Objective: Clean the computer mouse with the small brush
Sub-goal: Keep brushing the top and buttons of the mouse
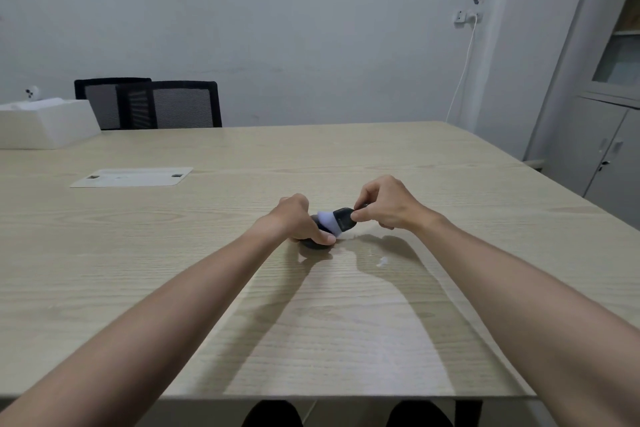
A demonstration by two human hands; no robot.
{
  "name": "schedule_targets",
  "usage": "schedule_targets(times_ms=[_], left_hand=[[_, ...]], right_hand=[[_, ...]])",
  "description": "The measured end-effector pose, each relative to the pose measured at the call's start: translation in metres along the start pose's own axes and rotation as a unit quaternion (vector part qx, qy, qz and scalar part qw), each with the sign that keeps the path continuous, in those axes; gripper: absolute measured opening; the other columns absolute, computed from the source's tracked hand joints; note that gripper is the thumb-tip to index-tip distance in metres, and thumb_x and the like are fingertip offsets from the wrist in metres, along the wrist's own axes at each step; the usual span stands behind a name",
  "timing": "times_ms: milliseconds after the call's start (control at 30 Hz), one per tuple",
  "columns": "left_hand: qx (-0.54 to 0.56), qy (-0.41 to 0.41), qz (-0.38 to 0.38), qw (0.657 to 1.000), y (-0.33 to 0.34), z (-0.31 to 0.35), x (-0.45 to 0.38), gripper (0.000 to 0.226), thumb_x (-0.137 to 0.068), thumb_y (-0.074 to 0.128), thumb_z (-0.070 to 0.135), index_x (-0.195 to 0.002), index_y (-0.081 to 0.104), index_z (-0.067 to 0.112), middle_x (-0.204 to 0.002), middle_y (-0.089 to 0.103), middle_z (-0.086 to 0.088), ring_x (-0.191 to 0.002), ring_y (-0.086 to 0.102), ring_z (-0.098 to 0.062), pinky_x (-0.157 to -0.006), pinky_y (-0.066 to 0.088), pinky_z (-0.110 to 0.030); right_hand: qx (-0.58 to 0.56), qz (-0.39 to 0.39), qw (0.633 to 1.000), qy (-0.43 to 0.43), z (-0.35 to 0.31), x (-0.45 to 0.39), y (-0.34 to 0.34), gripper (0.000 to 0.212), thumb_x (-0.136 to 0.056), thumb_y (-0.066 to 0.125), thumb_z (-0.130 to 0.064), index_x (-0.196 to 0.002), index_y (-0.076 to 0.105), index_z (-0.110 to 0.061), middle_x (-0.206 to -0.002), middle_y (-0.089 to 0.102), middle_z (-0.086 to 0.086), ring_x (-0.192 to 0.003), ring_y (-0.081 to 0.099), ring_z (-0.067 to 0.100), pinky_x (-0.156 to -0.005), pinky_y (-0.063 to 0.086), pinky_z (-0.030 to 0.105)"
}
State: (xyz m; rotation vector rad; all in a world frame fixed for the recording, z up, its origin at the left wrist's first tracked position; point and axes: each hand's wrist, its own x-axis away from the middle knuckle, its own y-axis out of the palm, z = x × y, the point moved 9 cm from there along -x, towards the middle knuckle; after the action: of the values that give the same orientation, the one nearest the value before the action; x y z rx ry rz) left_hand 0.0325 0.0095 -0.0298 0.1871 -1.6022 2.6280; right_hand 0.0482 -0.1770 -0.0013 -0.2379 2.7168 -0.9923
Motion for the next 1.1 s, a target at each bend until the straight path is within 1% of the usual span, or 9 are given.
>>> schedule_targets(times_ms=[100, 267, 433, 567, 733, 833, 933, 1000, 1100], left_hand=[[-0.005, 0.003, -0.007, 1.0, 0.002, 0.001, 0.0, 0.056, -0.059, 0.089, 0.053, -0.072, 0.051, 0.014, -0.093, 0.054, -0.005, -0.069, 0.051, -0.014, -0.054, 0.037, -0.026], [-0.011, 0.004, -0.008, 1.0, 0.0, 0.004, 0.001, 0.055, -0.061, 0.089, 0.05, -0.07, 0.05, 0.013, -0.08, 0.05, -0.001, -0.064, 0.05, -0.013, -0.055, 0.038, -0.025], [-0.025, 0.006, -0.01, 1.0, 0.001, 0.005, 0.001, 0.057, -0.064, 0.088, 0.049, -0.07, 0.045, 0.013, -0.094, 0.05, -0.006, -0.072, 0.05, -0.017, -0.056, 0.037, -0.026], [-0.028, 0.005, -0.014, 0.999, 0.0, 0.006, 0.001, 0.056, -0.063, 0.088, 0.051, -0.072, 0.047, 0.014, -0.097, 0.053, -0.007, -0.07, 0.053, -0.017, -0.058, 0.039, -0.026], [-0.018, 0.006, -0.014, 1.0, 0.0, 0.007, 0.003, 0.055, -0.063, 0.089, 0.049, -0.073, 0.049, 0.012, -0.092, 0.054, -0.005, -0.071, 0.055, -0.018, -0.054, 0.04, -0.025], [-0.007, 0.003, -0.007, 1.0, -0.001, 0.007, 0.005, 0.056, -0.061, 0.09, 0.048, -0.073, 0.049, 0.013, -0.086, 0.054, -0.003, -0.068, 0.052, -0.014, -0.053, 0.039, -0.025], [0.008, 0.005, -0.005, 1.0, -0.001, 0.007, 0.006, 0.049, -0.062, 0.091, 0.044, -0.07, 0.051, 0.018, -0.086, 0.055, -0.002, -0.064, 0.048, -0.009, -0.049, 0.036, -0.024], [0.016, 0.001, -0.004, 1.0, -0.002, 0.007, 0.007, 0.046, -0.064, 0.091, 0.042, -0.07, 0.052, 0.019, -0.085, 0.055, -0.001, -0.065, 0.048, -0.008, -0.049, 0.035, -0.022], [0.007, -0.007, -0.004, 1.0, -0.001, 0.005, 0.006, 0.056, -0.058, 0.092, 0.049, -0.076, 0.053, 0.013, -0.095, 0.058, -0.005, -0.076, 0.052, -0.015, -0.052, 0.037, -0.025]], right_hand=[[0.083, 0.06, 0.995, -0.012, -0.004, -0.004, -0.016, 0.012, -0.067, 0.081, -0.018, -0.065, 0.07, -0.013, -0.072, 0.067, -0.006, -0.067, 0.061, 0.014, -0.059, 0.051, 0.029], [-0.04, -0.022, 0.999, 0.025, -0.002, 0.0, -0.004, 0.011, -0.07, 0.078, -0.003, -0.066, 0.068, -0.003, -0.062, 0.069, 0.01, -0.038, 0.04, 0.014, -0.041, 0.031, 0.021], [0.091, 0.091, 0.992, 0.001, -0.001, -0.007, -0.023, 0.01, -0.068, 0.077, -0.02, -0.065, 0.069, -0.014, -0.073, 0.069, -0.005, -0.069, 0.064, 0.014, -0.059, 0.051, 0.029], [-0.089, 0.006, 0.995, 0.034, -0.004, -0.008, -0.012, 0.012, -0.073, 0.08, -0.012, -0.07, 0.071, -0.005, -0.063, 0.066, 0.008, -0.043, 0.043, 0.016, -0.042, 0.032, 0.022], [0.094, 0.053, 0.994, 0.017, -0.007, -0.018, -0.012, 0.013, -0.069, 0.077, -0.018, -0.071, 0.071, -0.007, -0.07, 0.067, 0.005, -0.065, 0.058, 0.019, -0.056, 0.048, 0.03], [0.006, 0.096, 0.995, 0.035, -0.014, -0.022, -0.016, 0.029, -0.07, 0.076, -0.019, -0.062, 0.056, 0.001, -0.062, 0.05, 0.009, -0.059, 0.043, 0.023, -0.052, 0.035, 0.032], [-0.12, 0.048, 0.987, 0.094, -0.017, -0.024, 0.0, 0.027, -0.073, 0.077, -0.016, -0.06, 0.055, -0.006, -0.064, 0.054, 0.008, -0.047, 0.037, 0.022, -0.043, 0.028, 0.025], [-0.087, 0.014, 0.989, 0.117, -0.017, -0.025, 0.01, 0.024, -0.074, 0.077, -0.016, -0.061, 0.059, -0.007, -0.065, 0.059, 0.008, -0.044, 0.04, 0.021, -0.043, 0.031, 0.024], [0.001, 0.053, 0.991, 0.122, -0.014, -0.03, 0.003, 0.018, -0.069, 0.07, -0.006, -0.057, 0.056, -0.005, -0.064, 0.056, 0.013, -0.042, 0.042, 0.022, -0.043, 0.035, 0.026]])
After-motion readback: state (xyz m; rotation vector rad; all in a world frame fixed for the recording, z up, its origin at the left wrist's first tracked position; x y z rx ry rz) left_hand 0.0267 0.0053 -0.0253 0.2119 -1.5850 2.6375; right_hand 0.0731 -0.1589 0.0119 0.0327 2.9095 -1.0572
